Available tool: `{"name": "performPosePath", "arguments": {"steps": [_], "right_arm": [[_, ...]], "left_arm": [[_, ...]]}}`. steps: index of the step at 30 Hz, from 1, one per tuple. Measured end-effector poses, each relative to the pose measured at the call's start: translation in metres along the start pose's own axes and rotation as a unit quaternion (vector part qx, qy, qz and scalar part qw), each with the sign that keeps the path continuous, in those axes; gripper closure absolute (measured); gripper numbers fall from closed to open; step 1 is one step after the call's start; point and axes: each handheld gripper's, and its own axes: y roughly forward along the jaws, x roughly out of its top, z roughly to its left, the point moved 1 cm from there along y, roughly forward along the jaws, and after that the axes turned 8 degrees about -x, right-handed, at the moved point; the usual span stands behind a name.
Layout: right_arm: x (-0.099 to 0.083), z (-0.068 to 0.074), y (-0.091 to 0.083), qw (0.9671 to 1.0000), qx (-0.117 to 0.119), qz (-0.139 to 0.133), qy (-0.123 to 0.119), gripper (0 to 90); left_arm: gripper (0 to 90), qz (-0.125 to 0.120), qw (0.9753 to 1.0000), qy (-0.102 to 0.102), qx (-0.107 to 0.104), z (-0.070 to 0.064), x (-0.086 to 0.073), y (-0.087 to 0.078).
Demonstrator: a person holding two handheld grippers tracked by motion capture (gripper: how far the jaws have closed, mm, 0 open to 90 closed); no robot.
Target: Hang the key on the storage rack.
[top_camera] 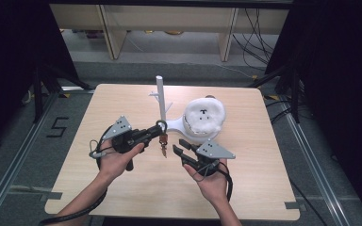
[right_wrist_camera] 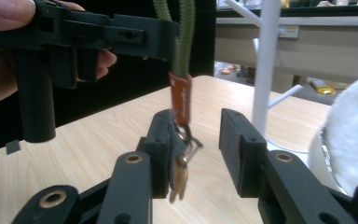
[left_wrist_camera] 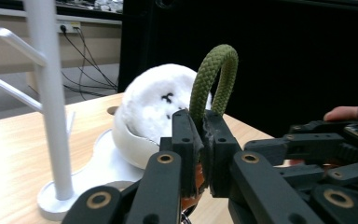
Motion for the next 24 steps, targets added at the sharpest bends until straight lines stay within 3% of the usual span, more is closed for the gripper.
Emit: {"name": "performPosePath", "arguments": {"steps": [3,6,11,13,14,15,24], "right_arm": [[0.000,-0.006,-0.003,0.9998,-0.006,-0.007,-0.018,64.1],[-0.001,-0.008,-0.006,1.0000,-0.007,-0.004,-0.005,62.2],[-0.003,-0.017,-0.014,0.9993,-0.030,-0.007,-0.019,59.5],[-0.005,-0.018,-0.017,0.9993,-0.036,0.001,-0.013,58.8],[-0.006,-0.022,-0.018,0.9987,-0.040,-0.007,-0.029,58.3],[-0.007,-0.021,-0.021,0.9990,-0.044,0.006,-0.011,57.9],[-0.016,-0.031,-0.035,0.9981,-0.059,0.010,-0.011,56.4]], "left_arm": [[84.4,-0.001,1.0000,0.005,0.007,0.003,0.002,-0.002],[84.3,-0.001,0.9999,0.007,0.013,0.007,0.003,-0.004],[84.3,-0.005,0.9998,0.009,0.019,0.012,0.003,-0.007],[84.4,-0.002,0.9996,0.010,0.025,0.013,0.003,-0.009],[84.4,0.000,0.9996,0.009,0.028,0.014,0.003,-0.010],[84.3,-0.001,0.9996,0.010,0.028,0.015,0.003,-0.010],[84.3,0.004,0.9991,0.011,0.042,0.024,0.004,-0.012]]}}
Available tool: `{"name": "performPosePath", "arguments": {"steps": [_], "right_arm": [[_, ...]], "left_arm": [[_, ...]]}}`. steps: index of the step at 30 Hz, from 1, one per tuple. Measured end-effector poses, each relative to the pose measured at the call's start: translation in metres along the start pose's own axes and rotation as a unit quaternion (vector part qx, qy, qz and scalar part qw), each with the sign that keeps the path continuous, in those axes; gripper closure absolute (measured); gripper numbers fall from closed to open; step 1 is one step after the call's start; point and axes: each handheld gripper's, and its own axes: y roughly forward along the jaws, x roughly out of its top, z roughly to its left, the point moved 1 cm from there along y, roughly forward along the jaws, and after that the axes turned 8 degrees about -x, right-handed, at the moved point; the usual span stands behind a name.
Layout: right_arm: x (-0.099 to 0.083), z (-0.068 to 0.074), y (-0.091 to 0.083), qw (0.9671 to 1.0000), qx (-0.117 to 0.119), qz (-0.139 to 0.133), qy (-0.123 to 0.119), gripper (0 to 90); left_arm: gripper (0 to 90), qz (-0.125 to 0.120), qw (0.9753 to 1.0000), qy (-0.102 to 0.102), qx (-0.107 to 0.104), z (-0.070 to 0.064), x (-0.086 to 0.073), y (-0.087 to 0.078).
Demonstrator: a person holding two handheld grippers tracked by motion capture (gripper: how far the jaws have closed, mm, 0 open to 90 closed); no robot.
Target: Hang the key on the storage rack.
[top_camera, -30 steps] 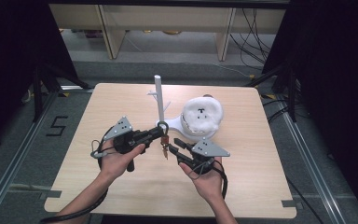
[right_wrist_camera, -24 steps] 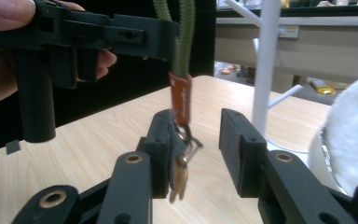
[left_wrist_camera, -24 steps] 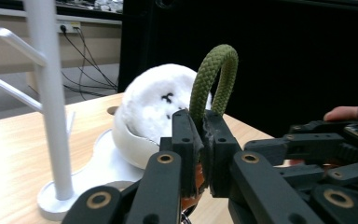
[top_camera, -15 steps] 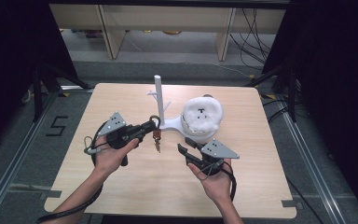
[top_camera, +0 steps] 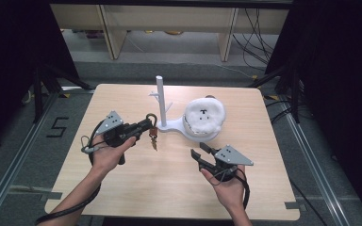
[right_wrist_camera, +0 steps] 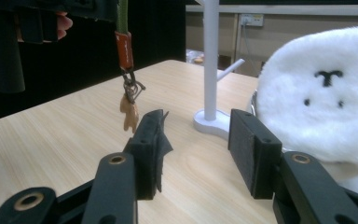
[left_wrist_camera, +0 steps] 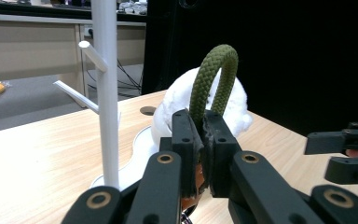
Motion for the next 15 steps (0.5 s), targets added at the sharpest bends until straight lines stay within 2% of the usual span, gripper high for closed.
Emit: {"name": "performPosePath", "arguments": {"steps": [2,3,5,8,10,12,13,15], "right_arm": [[-0.002,-0.002,-0.002,1.0000,-0.002,-0.004,0.001,56.2],[-0.003,-0.002,-0.004,1.0000,-0.006,0.000,0.005,56.1],[-0.004,-0.005,-0.006,0.9999,-0.010,-0.003,-0.003,55.7],[-0.005,-0.007,-0.011,0.9999,-0.010,0.006,0.008,55.2],[-0.006,-0.010,-0.013,0.9999,-0.017,0.001,-0.002,54.8],[-0.007,-0.010,-0.016,0.9997,-0.020,0.008,0.010,54.6],[-0.008,-0.012,-0.017,0.9996,-0.021,0.015,0.007,54.6],[-0.010,-0.014,-0.019,0.9995,-0.026,0.012,0.012,54.4]], "left_arm": [[84.4,-0.008,1.0000,-0.001,-0.003,0.002,0.000,0.001],[84.3,0.000,1.0000,0.000,0.003,0.003,0.001,0.000],[84.3,-0.002,1.0000,0.000,0.005,0.004,0.002,0.000],[84.3,-0.001,1.0000,0.002,0.008,0.007,0.004,0.000],[84.3,-0.002,0.9999,0.004,0.011,0.009,0.005,0.000],[84.3,-0.002,0.9999,0.005,0.015,0.011,0.006,0.000],[84.3,-0.002,0.9999,0.005,0.016,0.012,0.006,0.001],[84.3,-0.003,0.9998,0.007,0.016,0.014,0.007,0.001]]}}
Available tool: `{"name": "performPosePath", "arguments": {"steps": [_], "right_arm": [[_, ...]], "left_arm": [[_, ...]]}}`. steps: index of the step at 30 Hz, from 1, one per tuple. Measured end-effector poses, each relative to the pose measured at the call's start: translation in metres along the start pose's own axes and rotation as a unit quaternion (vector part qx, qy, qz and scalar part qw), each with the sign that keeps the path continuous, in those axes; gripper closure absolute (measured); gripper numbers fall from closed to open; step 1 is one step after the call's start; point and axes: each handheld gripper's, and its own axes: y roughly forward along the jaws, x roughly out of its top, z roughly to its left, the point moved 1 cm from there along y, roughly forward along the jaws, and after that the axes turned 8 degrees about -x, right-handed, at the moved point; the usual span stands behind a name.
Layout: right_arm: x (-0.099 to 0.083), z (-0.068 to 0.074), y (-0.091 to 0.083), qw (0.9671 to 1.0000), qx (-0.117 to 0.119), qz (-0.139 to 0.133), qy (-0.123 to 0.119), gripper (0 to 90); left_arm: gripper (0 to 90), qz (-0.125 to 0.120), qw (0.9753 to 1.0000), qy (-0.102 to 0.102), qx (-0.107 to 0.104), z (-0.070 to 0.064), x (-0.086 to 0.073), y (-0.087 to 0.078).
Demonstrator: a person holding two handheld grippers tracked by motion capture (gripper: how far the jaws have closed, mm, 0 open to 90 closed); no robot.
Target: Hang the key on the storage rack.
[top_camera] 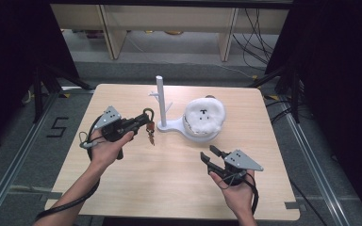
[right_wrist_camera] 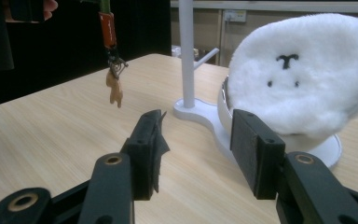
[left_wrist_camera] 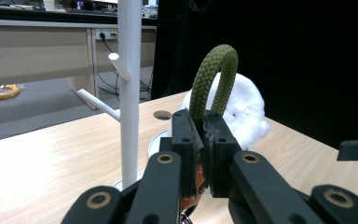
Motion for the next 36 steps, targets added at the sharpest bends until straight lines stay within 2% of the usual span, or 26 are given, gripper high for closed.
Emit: {"name": "performPosePath", "arguments": {"steps": [1,2,4,5,7,8,9,12,15,16,19,20,22,27,28,29,36], "right_arm": [[-0.001,0.000,-0.001,1.0000,-0.002,0.000,0.006,54.4],[-0.002,-0.002,-0.001,1.0000,0.003,-0.002,-0.001,54.2],[-0.006,-0.002,-0.004,0.9999,-0.005,0.003,0.013,54.0],[-0.007,-0.004,-0.004,1.0000,-0.002,-0.002,0.006,54.0],[-0.011,-0.004,-0.005,0.9999,-0.005,-0.001,0.015,54.0],[-0.012,-0.005,-0.006,0.9998,-0.008,0.007,0.014,53.9],[-0.013,-0.005,-0.005,0.9998,-0.002,-0.001,0.020,53.9],[-0.015,-0.006,-0.006,0.9999,-0.013,-0.003,0.009,53.7],[-0.015,-0.005,-0.007,0.9995,-0.012,0.002,0.030,53.5],[-0.016,-0.007,-0.006,0.9998,-0.010,-0.002,0.020,53.5],[-0.017,-0.007,-0.006,0.9997,-0.006,0.002,0.026,53.5],[-0.018,-0.006,-0.008,0.9994,-0.013,0.007,0.033,53.4],[-0.018,-0.007,-0.007,0.9997,-0.012,0.000,0.021,53.4],[-0.019,-0.008,-0.006,0.9995,-0.011,0.002,0.030,53.3],[-0.019,-0.008,-0.008,0.9994,-0.017,0.011,0.028,53.3],[-0.019,-0.008,-0.006,0.9996,-0.010,-0.001,0.026,53.3],[-0.019,-0.009,-0.007,0.9995,-0.013,0.000,0.029,53.2]], "left_arm": [[84.3,0.001,1.0000,-0.002,0.002,0.001,0.000,0.000],[84.3,0.000,1.0000,-0.003,0.001,0.002,0.000,0.001],[84.3,0.000,1.0000,-0.005,0.003,0.003,0.000,0.002],[84.3,0.001,1.0000,-0.004,0.004,0.004,0.000,0.002],[84.3,0.002,1.0000,-0.004,0.005,0.006,0.000,0.004],[84.3,0.002,1.0000,-0.004,0.005,0.006,0.000,0.005],[84.3,0.003,1.0000,-0.005,0.006,0.007,0.000,0.005],[84.3,0.003,1.0000,-0.004,0.008,0.009,0.001,0.007],[84.3,0.004,0.9999,-0.001,0.011,0.011,0.002,0.008],[84.3,0.005,0.9999,-0.001,0.012,0.012,0.003,0.009],[84.3,0.006,0.9999,0.000,0.015,0.014,0.004,0.011],[84.3,0.006,0.9999,0.000,0.015,0.015,0.005,0.012],[84.3,0.006,0.9998,-0.001,0.017,0.018,0.005,0.014],[84.3,0.008,0.9998,-0.005,0.018,0.021,0.006,0.019],[84.3,0.006,0.9998,-0.007,0.019,0.022,0.006,0.020],[84.3,0.007,0.9998,-0.007,0.019,0.023,0.006,0.021],[84.3,0.008,0.9997,-0.006,0.022,0.027,0.011,0.025]]}}
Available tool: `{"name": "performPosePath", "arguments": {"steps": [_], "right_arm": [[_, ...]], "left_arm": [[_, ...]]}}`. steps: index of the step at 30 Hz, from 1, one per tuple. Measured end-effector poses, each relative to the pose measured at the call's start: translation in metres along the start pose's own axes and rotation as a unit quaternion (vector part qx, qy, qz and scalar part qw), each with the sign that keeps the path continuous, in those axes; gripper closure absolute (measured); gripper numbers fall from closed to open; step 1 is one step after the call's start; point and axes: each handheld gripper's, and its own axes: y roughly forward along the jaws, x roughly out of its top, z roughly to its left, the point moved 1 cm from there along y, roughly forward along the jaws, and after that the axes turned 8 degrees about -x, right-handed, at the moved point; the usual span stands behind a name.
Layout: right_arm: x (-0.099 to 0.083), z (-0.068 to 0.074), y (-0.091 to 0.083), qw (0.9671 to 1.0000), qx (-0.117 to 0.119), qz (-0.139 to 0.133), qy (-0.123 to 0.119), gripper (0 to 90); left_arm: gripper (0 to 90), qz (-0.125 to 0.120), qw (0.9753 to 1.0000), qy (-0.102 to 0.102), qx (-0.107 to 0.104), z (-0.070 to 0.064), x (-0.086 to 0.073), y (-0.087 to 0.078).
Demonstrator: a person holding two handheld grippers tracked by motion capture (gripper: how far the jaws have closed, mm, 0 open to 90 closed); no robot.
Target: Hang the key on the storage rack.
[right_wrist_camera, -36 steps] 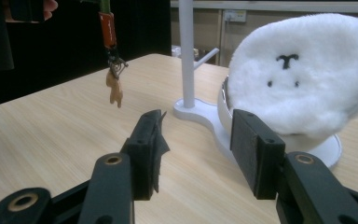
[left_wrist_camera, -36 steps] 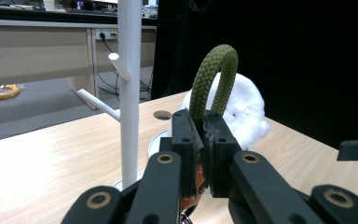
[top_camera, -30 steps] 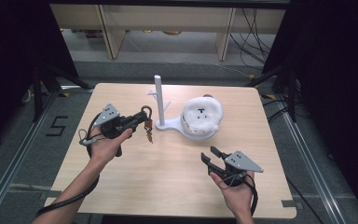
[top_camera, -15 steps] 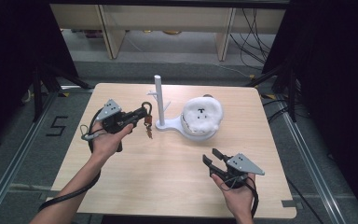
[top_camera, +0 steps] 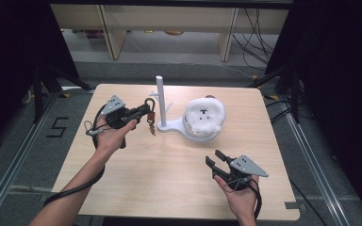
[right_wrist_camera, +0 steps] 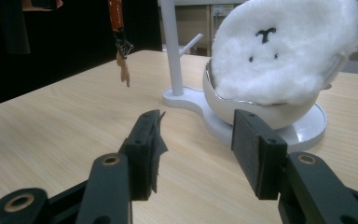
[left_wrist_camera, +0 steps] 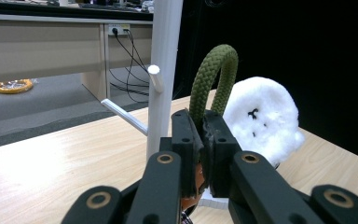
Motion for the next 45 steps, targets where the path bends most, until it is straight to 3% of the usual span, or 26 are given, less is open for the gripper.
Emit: {"name": "performPosePath", "arguments": {"steps": [11,14,19,20,22,29,34,35,45], "right_arm": [[-0.002,0.001,0.000,0.9999,-0.006,0.006,0.009,53.0],[-0.002,0.001,0.001,0.9999,0.004,0.003,0.009,53.0],[-0.003,0.001,0.001,0.9999,0.006,0.009,0.003,52.9],[-0.002,0.000,0.000,0.9999,-0.004,0.013,-0.004,52.9],[-0.003,0.000,0.002,1.0000,-0.003,0.002,-0.005,52.9],[-0.003,-0.001,0.002,0.9999,-0.001,0.000,-0.011,52.8],[-0.004,0.000,0.003,1.0000,0.003,0.001,-0.003,52.8],[-0.005,0.001,0.001,0.9999,0.002,0.011,0.010,52.8],[-0.005,0.002,0.002,0.9999,0.004,0.009,0.013,52.8]], "left_arm": [[84.3,-0.001,1.0000,-0.007,0.006,0.007,0.005,0.006],[84.3,0.001,0.9999,-0.008,0.007,0.009,0.006,0.007],[84.3,0.002,0.9999,-0.013,0.010,0.014,0.007,0.010],[84.3,0.002,0.9998,-0.014,0.011,0.015,0.007,0.010],[84.3,0.003,0.9998,-0.016,0.013,0.016,0.007,0.012],[84.2,0.004,0.9996,-0.022,0.016,0.020,0.007,0.014],[84.2,0.004,0.9994,-0.028,0.019,0.024,0.006,0.016],[84.2,0.005,0.9993,-0.030,0.021,0.024,0.006,0.016],[84.2,0.006,0.9988,-0.043,0.022,0.029,0.003,0.022]]}}
